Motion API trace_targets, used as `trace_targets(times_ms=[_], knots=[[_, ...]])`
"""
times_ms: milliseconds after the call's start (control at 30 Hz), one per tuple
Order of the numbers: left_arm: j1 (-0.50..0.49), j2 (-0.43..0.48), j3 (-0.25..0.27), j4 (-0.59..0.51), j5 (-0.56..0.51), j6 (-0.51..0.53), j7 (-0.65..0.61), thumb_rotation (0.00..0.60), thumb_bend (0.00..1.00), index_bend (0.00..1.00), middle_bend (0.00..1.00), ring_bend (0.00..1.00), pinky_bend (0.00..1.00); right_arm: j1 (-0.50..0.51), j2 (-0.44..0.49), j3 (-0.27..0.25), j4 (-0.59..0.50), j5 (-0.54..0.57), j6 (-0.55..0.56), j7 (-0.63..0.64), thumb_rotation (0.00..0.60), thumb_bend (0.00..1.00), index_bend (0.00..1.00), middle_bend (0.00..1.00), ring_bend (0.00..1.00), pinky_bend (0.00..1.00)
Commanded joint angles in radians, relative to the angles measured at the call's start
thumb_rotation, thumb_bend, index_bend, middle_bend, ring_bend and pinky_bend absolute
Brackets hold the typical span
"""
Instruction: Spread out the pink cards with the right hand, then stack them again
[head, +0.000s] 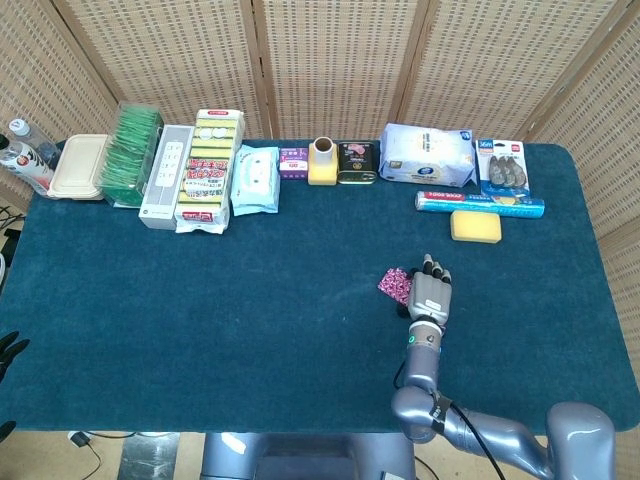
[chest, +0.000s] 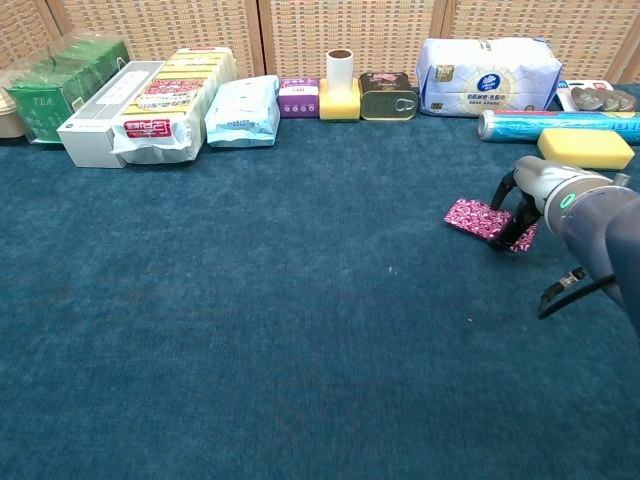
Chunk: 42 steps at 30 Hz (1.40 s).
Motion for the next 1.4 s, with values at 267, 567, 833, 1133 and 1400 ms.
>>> trace_targets(times_ms=[267, 567, 833, 1133, 1400], knots=[[0.000, 0.001, 0.000, 0.002, 0.001, 0.001, -0.005, 0.600, 0.12, 0.00, 0.00, 0.00, 0.01, 0.003, -0.002, 0.004, 0.003, 0.006, 0.004, 0.003, 0.600, 0.38, 0.30, 0.02, 0.00, 0.06], [0.002, 0.001, 0.000, 0.003, 0.002, 0.005, -0.006, 0.600, 0.12, 0.00, 0.00, 0.00, 0.01, -0.001, 0.007, 0.006, -0.006, 0.012, 0.003, 0.009, 0.600, 0.38, 0.27, 0.01, 0.00, 0.05], [0.005, 0.000, 0.001, 0.004, 0.005, 0.010, -0.006, 0.600, 0.12, 0.00, 0.00, 0.00, 0.01, 0.001, 0.013, 0.001, -0.027, 0.014, 0.004, 0.003, 0.600, 0.38, 0.25, 0.01, 0.00, 0.05], [0.008, 0.000, 0.000, 0.008, 0.007, 0.019, -0.010, 0.600, 0.12, 0.00, 0.00, 0.00, 0.01, -0.023, 0.075, -0.040, -0.174, -0.056, 0.029, 0.019, 0.600, 0.38, 0.25, 0.01, 0.00, 0.05], [0.020, -0.004, 0.001, 0.009, 0.012, 0.039, 0.002, 0.600, 0.12, 0.00, 0.00, 0.00, 0.01, -0.089, 0.183, -0.141, -0.324, -0.242, 0.026, 0.113, 0.600, 0.37, 0.25, 0.04, 0.00, 0.07]])
